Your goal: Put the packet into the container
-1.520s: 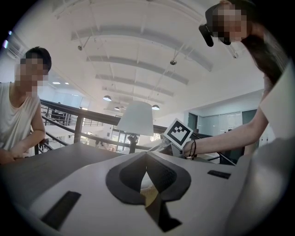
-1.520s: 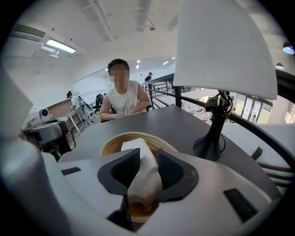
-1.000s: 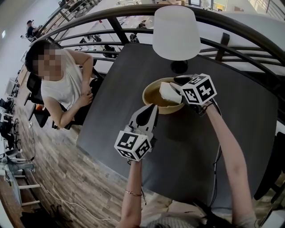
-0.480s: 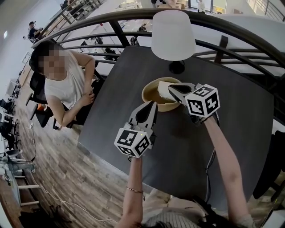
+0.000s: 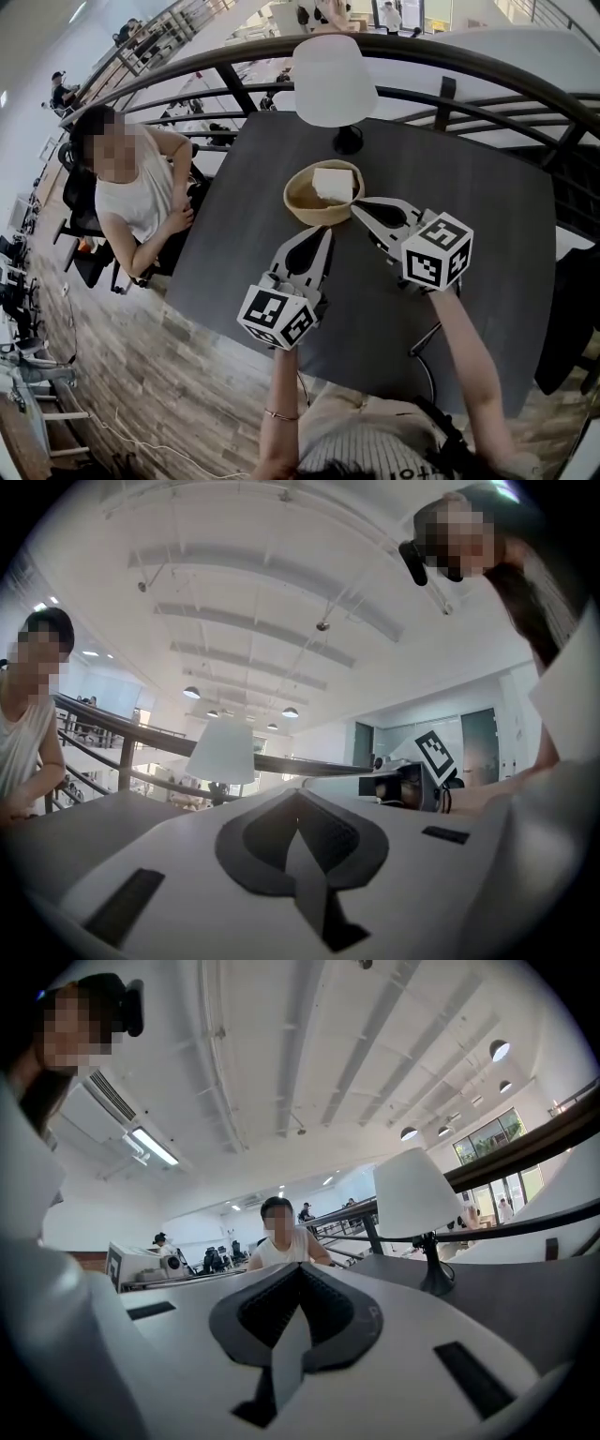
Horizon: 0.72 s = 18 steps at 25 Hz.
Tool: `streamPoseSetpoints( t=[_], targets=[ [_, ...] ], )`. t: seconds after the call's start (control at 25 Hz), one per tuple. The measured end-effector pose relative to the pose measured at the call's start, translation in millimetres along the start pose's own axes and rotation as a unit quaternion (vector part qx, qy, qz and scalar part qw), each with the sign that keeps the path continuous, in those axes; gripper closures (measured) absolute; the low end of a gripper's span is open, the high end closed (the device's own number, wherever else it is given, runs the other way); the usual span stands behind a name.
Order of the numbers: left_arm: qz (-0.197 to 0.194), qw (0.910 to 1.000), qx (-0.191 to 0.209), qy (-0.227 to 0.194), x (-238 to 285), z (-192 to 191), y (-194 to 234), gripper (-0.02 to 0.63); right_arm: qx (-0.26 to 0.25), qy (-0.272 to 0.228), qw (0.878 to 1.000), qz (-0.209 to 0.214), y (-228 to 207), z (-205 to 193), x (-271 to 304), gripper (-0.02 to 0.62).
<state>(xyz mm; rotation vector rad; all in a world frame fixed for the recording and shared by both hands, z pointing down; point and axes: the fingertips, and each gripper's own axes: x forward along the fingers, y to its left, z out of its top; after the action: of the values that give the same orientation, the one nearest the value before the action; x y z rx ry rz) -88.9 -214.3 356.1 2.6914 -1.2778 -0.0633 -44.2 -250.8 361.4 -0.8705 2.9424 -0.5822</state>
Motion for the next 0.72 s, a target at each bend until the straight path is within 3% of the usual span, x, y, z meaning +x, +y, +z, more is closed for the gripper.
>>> streamPoseSetpoints(
  t=[0.4, 0.72],
  targets=[
    [-0.05, 0.9984, 0.024, -0.007, -22.6, 12.0, -58.6, 0.598, -0.025, -0.047, 0.999, -0.011, 50.7, 3.7, -61.5, 0.584],
    [-0.062, 0.9969, 0.044, -0.018, -35.1, 22.3, -89.0, 0.598, -0.041, -0.054, 0.998, -0.008, 79.3, 2.3, -83.6, 0.584]
  ],
)
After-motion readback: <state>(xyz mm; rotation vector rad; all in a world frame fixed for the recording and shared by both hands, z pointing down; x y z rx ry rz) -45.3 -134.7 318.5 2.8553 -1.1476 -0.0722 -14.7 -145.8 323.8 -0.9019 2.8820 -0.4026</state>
